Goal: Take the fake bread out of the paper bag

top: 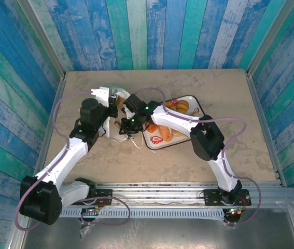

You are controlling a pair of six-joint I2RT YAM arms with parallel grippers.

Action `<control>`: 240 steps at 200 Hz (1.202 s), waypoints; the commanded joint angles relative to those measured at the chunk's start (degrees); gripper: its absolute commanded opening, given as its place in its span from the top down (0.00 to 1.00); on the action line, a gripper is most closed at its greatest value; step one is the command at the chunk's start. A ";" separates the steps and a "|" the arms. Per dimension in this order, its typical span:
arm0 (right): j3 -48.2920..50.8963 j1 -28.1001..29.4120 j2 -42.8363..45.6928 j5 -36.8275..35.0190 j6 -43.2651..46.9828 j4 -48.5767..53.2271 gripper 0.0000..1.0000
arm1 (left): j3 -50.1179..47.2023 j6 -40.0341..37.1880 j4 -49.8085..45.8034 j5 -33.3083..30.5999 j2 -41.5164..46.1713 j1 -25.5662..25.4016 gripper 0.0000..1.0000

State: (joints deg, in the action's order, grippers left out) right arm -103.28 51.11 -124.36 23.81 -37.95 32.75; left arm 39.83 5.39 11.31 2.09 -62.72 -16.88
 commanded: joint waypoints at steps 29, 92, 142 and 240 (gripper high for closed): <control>4.27 -0.56 8.27 -4.62 2.15 0.69 0.99 | -2.81 -1.99 6.09 -3.40 2.08 0.01 1.00; 5.84 0.10 12.63 -8.66 4.60 4.58 0.99 | -1.72 -1.71 5.33 -3.32 1.45 0.01 1.00; 6.24 0.96 16.11 -12.70 8.26 9.36 0.99 | 0.39 -0.92 3.94 -3.08 -0.02 0.00 1.00; 13.84 3.29 29.54 -17.30 12.07 14.58 0.99 | 5.12 0.09 2.01 -3.26 -4.66 0.02 1.00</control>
State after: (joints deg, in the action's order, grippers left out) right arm -91.72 54.28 -99.88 8.67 -27.03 46.35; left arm 42.48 4.71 13.28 -0.60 -65.54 -16.88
